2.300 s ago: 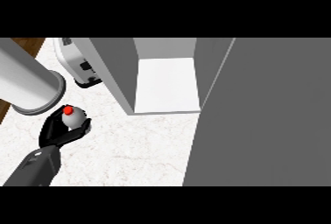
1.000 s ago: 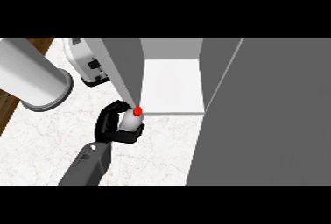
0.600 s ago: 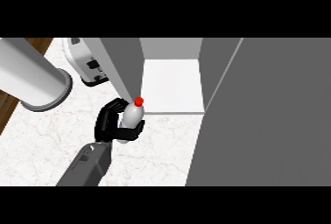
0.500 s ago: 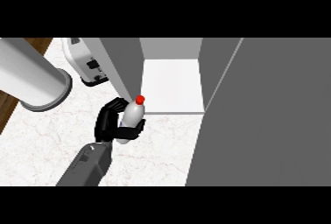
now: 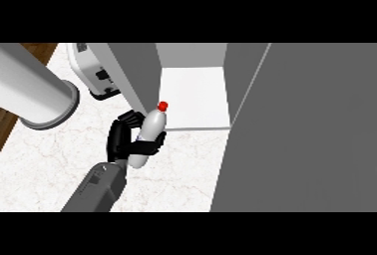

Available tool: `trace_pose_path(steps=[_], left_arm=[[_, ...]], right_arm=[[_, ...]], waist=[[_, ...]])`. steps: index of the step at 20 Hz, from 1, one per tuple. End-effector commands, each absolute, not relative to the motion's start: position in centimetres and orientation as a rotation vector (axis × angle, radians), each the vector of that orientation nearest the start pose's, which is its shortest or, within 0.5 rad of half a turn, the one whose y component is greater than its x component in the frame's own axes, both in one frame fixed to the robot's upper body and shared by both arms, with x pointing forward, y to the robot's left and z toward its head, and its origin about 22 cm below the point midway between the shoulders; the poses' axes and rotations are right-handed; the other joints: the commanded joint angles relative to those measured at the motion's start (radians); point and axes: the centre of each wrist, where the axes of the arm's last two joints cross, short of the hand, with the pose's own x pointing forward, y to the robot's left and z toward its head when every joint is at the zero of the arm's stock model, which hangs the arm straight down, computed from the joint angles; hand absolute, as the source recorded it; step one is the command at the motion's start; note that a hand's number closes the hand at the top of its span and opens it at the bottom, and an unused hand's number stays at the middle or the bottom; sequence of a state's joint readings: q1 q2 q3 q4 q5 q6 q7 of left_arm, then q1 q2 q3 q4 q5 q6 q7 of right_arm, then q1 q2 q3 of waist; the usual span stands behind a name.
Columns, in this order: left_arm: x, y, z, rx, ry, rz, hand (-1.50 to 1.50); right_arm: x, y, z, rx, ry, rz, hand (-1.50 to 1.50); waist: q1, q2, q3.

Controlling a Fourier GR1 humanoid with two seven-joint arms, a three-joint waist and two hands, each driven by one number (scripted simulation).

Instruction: Pick up the bottled water, place it into the cabinet and close the cabinet

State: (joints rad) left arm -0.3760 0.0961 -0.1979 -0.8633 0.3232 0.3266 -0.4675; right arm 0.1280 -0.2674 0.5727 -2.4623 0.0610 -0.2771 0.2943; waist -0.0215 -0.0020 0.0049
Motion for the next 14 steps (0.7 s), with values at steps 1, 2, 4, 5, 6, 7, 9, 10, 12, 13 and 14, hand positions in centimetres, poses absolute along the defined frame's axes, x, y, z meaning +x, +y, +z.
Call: trace_pose_path(steps=[1,2,4,5,6,7,9,10,12,13,14], left_arm=[[35.5,11.3,0.9,-0.088,-1.786,0.051,1.50],[35.2,11.4,0.4,-0.097,-1.777,0.052,1.50],[36.0,11.4,1.0,-0.060,-1.767,0.084,1.50],[35.5,11.5,0.0,-0.037,-1.742,0.078,1.50],[35.2,11.4,-0.1,-0.016,-1.756,0.080,1.50],[35.9,11.0,0.8,-0.005,-1.748,0.089,1.50],[35.7,11.4,0.5,0.030,-1.721,0.128,1.50],[36.0,10.9,1.1,0.034,-1.737,0.110,1.50],[35.8,11.1,0.0,0.124,-1.749,0.085,1.50],[36.2,11.2,0.2,0.141,-1.739,0.100,1.50],[36.5,11.7,0.4,0.162,-1.751,0.088,1.50]], right_arm=[[10.7,-17.3,17.2,0.265,-1.961,0.248,-1.50],[10.8,-17.5,17.7,0.262,-1.963,0.222,-1.50],[11.2,-17.4,16.9,0.266,-1.958,0.247,-1.50],[11.2,-17.6,17.1,0.264,-1.960,0.208,-1.50],[10.4,-17.9,17.3,0.287,-1.950,0.220,-1.50],[10.9,-17.5,17.2,0.292,-1.962,0.228,-1.50],[10.4,-17.7,16.9,0.295,-1.953,0.233,-1.50],[11.2,-17.6,16.6,0.286,-1.957,0.214,-1.50],[10.9,-17.9,17.3,0.292,-1.971,0.224,-1.50],[11.3,-17.9,16.9,0.273,-1.968,0.213,-1.50],[11.0,-17.4,16.7,0.304,-1.959,0.230,-1.50]], waist=[[-0.041,-0.008,-0.004],[-0.035,-0.004,-0.006],[-0.048,0.002,-0.004],[-0.046,0.004,-0.005],[-0.058,0.000,-0.004],[-0.061,0.003,-0.004],[-0.055,0.000,-0.003],[-0.055,0.005,-0.004],[-0.057,0.008,-0.005],[-0.057,0.011,-0.005],[-0.067,0.009,-0.005]])
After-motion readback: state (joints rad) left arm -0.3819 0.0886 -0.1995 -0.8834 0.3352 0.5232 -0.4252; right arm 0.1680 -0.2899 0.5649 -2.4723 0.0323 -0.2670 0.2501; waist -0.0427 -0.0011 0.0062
